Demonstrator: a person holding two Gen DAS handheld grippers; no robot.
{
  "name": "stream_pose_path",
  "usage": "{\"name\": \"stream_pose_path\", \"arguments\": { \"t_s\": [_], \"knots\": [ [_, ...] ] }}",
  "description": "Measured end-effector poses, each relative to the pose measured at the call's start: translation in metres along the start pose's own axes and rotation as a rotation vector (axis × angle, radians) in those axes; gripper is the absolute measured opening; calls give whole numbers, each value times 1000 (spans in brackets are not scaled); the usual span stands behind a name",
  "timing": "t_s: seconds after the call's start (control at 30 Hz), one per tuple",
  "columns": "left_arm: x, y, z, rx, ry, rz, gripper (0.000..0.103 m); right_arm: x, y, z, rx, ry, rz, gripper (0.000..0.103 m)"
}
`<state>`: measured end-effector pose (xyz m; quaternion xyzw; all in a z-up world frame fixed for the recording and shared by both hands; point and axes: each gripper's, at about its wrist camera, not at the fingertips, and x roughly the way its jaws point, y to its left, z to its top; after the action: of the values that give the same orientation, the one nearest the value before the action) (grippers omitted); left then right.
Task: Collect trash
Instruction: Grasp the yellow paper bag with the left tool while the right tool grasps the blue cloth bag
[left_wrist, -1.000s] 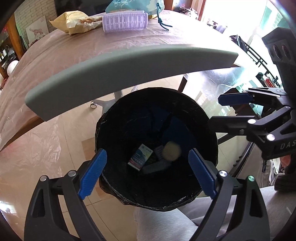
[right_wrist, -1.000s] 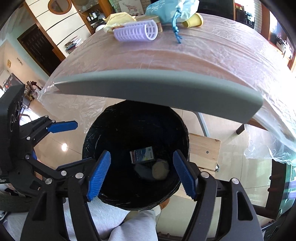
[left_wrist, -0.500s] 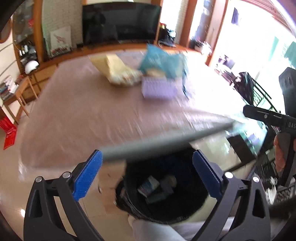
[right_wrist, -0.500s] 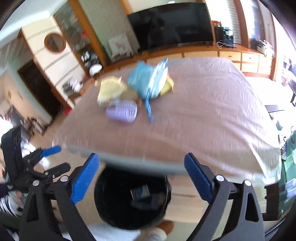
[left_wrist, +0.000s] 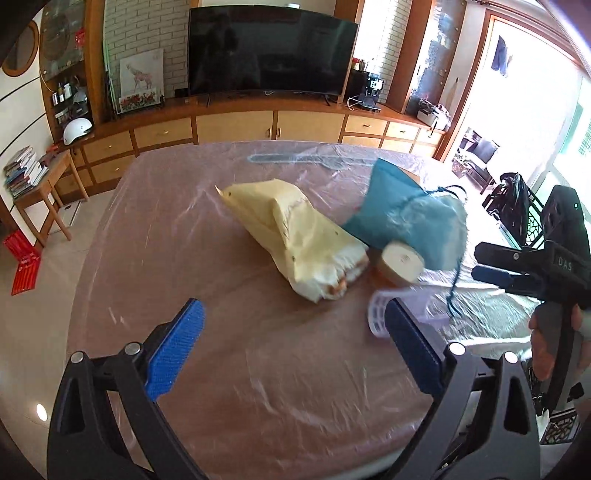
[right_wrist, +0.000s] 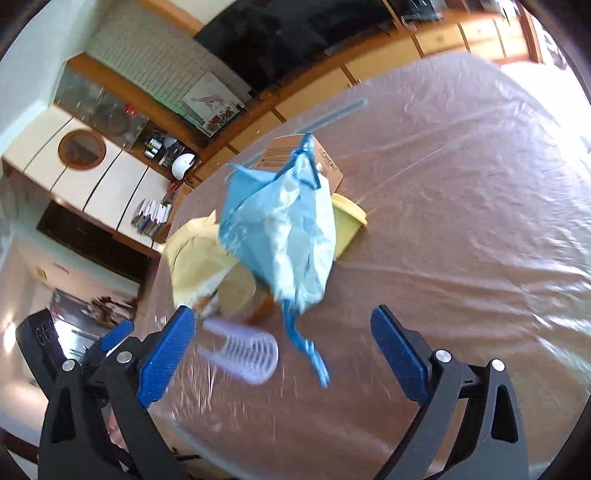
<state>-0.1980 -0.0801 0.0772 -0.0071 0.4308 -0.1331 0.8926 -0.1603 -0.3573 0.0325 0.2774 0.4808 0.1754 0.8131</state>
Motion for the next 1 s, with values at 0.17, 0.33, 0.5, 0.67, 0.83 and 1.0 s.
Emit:
{"name": "stream_pose_path", "arguments": {
  "t_s": [0.17, 0.33, 0.5, 0.67, 0.83, 1.0],
  "knots": [
    [32, 12, 25, -1, 32, -6, 99, 29, -4, 21, 47, 1, 46, 94],
    [63, 25, 43, -47, 71, -56, 99, 48, -2, 34, 53, 3, 71, 94],
    [85, 39, 56, -117, 99, -107, 99, 60, -2, 40, 76, 6, 111, 94],
    [100, 46, 70, -147, 107, -137, 99, 69, 5, 45, 48, -10, 109, 98],
    [108, 47, 76, -143, 109, -168, 99, 79, 17, 51, 9, -17, 92, 99],
    [114, 48, 73, -142, 113, -201, 98, 83, 19, 49, -9, -9, 106, 72]
  ]
}}
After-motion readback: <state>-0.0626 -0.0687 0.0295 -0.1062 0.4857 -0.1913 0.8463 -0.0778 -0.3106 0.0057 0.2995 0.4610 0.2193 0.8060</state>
